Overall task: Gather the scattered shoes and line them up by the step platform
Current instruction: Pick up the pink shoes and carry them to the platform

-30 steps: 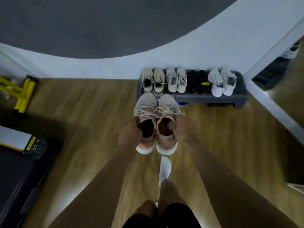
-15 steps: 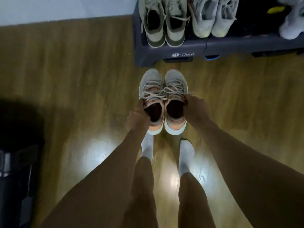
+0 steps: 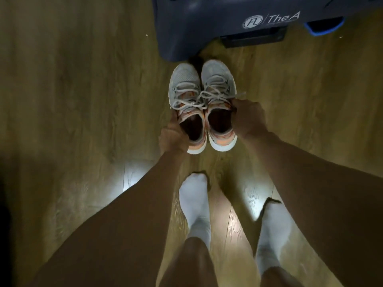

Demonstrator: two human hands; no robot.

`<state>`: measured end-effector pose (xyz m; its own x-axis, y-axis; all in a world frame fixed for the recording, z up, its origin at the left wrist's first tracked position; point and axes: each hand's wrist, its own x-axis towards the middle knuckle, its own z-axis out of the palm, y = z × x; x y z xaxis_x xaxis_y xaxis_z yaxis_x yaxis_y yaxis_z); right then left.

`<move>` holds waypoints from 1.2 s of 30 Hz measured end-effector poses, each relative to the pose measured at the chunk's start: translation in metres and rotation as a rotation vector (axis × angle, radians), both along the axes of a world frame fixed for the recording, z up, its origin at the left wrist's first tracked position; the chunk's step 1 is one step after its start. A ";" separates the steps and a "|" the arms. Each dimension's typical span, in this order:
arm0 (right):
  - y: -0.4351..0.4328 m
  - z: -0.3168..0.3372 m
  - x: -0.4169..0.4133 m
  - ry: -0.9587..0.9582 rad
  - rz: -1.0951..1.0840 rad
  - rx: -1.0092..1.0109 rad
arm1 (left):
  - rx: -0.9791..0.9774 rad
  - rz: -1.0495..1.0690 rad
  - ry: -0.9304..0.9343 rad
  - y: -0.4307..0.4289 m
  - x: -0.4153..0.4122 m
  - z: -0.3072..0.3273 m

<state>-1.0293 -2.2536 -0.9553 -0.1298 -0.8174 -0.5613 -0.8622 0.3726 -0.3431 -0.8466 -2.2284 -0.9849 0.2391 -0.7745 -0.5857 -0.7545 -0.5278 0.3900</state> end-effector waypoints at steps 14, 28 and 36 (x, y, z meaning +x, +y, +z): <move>0.021 0.107 -0.022 -0.107 0.023 0.117 | 0.085 -0.404 -0.054 -0.020 -0.054 0.098; 0.201 0.589 -0.197 0.260 -0.242 -0.252 | -0.414 -1.312 -0.004 0.048 -0.248 0.579; 0.345 0.766 -0.208 0.437 -0.688 -0.325 | -0.626 -1.685 0.289 0.141 -0.332 0.762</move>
<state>-1.2374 -1.9089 -0.1898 -0.8017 -0.5894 -0.0991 -0.5612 0.7994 -0.2144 -1.1784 -2.0876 -0.2224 -0.9882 -0.1512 -0.0232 -0.1474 0.9005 0.4091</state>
